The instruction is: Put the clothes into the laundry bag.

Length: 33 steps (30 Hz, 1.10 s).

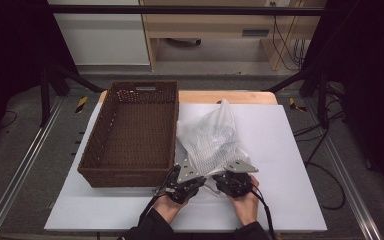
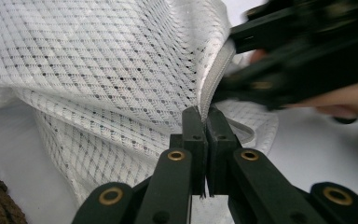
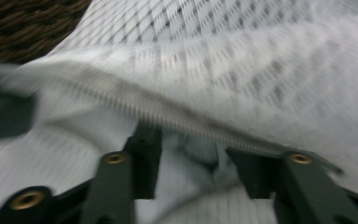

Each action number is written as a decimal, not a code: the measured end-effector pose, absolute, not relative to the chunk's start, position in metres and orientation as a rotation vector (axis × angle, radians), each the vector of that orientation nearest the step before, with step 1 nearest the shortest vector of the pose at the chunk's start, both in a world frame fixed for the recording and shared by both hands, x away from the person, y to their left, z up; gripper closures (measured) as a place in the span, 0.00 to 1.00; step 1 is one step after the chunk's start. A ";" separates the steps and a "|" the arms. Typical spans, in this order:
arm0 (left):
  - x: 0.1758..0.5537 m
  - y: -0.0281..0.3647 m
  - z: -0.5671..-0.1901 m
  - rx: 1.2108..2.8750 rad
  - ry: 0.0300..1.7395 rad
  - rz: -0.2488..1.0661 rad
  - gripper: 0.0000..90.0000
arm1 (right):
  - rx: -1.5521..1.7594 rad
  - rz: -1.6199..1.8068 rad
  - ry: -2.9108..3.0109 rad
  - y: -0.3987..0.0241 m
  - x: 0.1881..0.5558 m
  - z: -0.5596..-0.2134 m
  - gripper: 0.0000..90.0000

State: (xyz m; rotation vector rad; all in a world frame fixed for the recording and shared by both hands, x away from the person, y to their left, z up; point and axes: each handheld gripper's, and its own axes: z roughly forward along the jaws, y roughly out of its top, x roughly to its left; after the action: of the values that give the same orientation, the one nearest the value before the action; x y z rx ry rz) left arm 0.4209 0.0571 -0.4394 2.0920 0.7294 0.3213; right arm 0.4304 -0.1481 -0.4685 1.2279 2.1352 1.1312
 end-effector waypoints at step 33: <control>0.398 0.113 -0.482 2.138 0.901 0.340 0.66 | 1.353 0.948 2.107 -0.237 0.387 -0.475 0.69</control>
State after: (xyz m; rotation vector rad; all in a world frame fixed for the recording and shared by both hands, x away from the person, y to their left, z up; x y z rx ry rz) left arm 0.3984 0.1127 -0.4820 2.1384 0.9008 0.3402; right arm 0.3867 -0.2366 -0.4747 1.3530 2.1066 0.9479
